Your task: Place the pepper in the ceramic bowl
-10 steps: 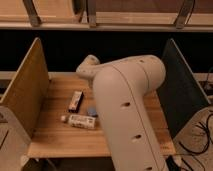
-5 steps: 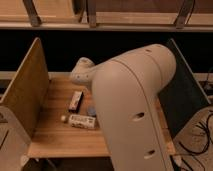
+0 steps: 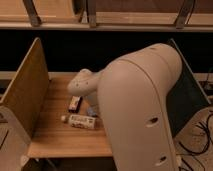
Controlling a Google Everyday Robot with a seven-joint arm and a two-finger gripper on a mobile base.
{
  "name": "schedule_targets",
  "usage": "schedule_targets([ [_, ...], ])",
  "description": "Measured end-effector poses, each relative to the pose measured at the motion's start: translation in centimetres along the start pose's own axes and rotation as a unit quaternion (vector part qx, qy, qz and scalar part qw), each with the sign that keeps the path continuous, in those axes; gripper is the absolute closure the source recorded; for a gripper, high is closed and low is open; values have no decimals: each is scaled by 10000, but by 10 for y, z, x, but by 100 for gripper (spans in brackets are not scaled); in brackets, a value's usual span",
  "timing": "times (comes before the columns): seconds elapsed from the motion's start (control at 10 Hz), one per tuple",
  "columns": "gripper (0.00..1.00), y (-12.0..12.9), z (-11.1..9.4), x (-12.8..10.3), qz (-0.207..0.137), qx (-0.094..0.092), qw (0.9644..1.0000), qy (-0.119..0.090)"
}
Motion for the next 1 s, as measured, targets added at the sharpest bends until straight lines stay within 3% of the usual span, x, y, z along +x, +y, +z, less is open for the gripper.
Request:
schedule_targets([
  [0.2, 100, -6, 10, 27, 205, -44, 9986, 478],
  [0.4, 100, -29, 14, 46, 600, 99, 9950, 793],
  [0.7, 100, -53, 21, 57, 1074, 184, 9896, 937],
  [1.0, 93, -52, 20, 56, 1061, 181, 9898, 936],
])
